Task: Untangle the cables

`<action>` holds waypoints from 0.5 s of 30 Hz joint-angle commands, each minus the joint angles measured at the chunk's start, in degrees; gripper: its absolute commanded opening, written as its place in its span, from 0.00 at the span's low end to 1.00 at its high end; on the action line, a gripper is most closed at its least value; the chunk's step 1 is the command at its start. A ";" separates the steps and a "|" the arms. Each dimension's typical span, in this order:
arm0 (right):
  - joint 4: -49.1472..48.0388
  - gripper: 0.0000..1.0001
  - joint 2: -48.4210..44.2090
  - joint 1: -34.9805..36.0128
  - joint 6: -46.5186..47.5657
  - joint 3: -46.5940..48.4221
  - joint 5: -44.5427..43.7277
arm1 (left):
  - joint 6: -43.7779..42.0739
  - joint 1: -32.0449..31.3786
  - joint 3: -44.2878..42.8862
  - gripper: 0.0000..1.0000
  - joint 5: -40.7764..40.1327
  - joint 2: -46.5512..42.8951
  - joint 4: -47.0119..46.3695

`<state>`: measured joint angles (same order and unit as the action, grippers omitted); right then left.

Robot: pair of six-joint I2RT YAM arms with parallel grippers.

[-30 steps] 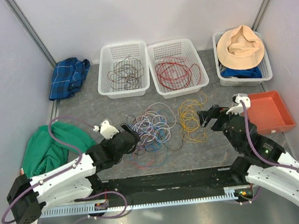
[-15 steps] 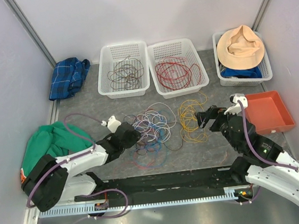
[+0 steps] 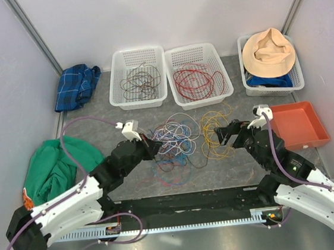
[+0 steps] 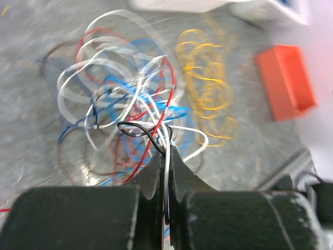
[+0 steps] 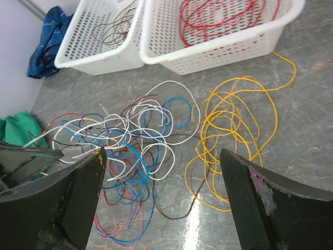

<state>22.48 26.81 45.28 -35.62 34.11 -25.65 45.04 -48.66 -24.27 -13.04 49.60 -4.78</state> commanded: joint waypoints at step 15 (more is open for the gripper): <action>-16.77 0.95 8.37 0.34 4.50 -1.41 21.00 | -19.72 -3.01 -23.52 0.02 2.40 -4.80 14.09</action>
<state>9.47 39.42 45.34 -33.06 32.27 -5.78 30.48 -51.24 -38.50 -11.84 40.10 9.87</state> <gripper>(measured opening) 0.949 0.035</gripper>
